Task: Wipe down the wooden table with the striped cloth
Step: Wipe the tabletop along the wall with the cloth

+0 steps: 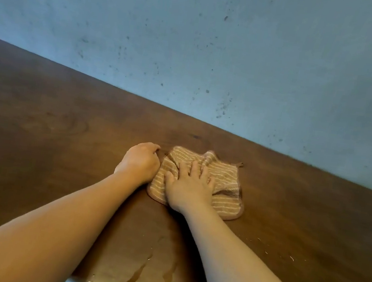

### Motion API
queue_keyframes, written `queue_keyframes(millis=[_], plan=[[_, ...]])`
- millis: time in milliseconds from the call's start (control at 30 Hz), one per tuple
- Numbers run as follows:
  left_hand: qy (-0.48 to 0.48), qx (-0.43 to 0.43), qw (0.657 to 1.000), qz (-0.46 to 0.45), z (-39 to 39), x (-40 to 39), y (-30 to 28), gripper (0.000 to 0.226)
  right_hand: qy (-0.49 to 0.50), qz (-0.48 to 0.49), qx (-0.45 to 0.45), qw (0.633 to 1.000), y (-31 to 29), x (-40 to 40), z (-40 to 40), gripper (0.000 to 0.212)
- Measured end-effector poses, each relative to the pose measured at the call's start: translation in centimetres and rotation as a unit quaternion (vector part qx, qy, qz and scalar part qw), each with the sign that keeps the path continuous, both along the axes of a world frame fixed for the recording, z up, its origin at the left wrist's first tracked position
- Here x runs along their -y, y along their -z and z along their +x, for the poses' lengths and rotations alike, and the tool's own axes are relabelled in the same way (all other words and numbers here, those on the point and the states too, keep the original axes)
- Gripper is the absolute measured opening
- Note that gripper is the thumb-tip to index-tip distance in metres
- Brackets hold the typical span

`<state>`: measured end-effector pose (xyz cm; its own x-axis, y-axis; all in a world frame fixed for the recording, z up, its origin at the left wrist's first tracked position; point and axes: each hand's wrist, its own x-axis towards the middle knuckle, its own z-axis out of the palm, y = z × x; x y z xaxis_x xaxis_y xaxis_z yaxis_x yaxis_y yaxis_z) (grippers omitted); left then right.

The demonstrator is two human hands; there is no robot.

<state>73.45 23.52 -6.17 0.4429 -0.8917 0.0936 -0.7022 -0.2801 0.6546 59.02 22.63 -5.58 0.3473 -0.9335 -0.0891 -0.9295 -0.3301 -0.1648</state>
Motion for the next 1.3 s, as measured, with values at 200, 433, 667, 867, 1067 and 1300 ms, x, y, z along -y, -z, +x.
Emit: queue_keyframes(millis=[200, 433, 667, 867, 1067, 1300], plan=[[0.005, 0.015, 1.000, -0.022, -0.2, -1.7, -0.4, 0.039, -0.010, 0.002, -0.011, 1.000, 0.0, -10.4, -0.5, 0.071], [-0.012, 0.059, 0.997, -0.045, -1.6, -4.6, -0.4, 0.034, -0.058, 0.024, -0.046, 0.997, -0.4, -15.6, -2.8, 0.072], [-0.026, 0.082, 0.996, -0.035, -7.1, -7.8, -0.4, 0.038, -0.007, 0.002, 0.019, 1.000, -0.8, -15.7, -13.8, 0.066], [0.073, 0.181, 0.980, 0.048, -13.0, -9.7, -0.9, 0.053, 0.084, -0.047, -0.025, 0.995, 0.2, -12.0, -28.4, 0.063], [0.092, 0.220, 0.968, 0.080, -14.3, -10.7, -0.4, 0.056, 0.219, -0.044, 0.000, 0.975, -1.0, -10.3, -28.4, 0.058], [0.061, 0.182, 0.980, 0.055, -13.8, -10.0, 0.0, 0.047, 0.032, -0.054, 0.027, 0.998, -0.4, -12.1, -16.1, 0.054]])
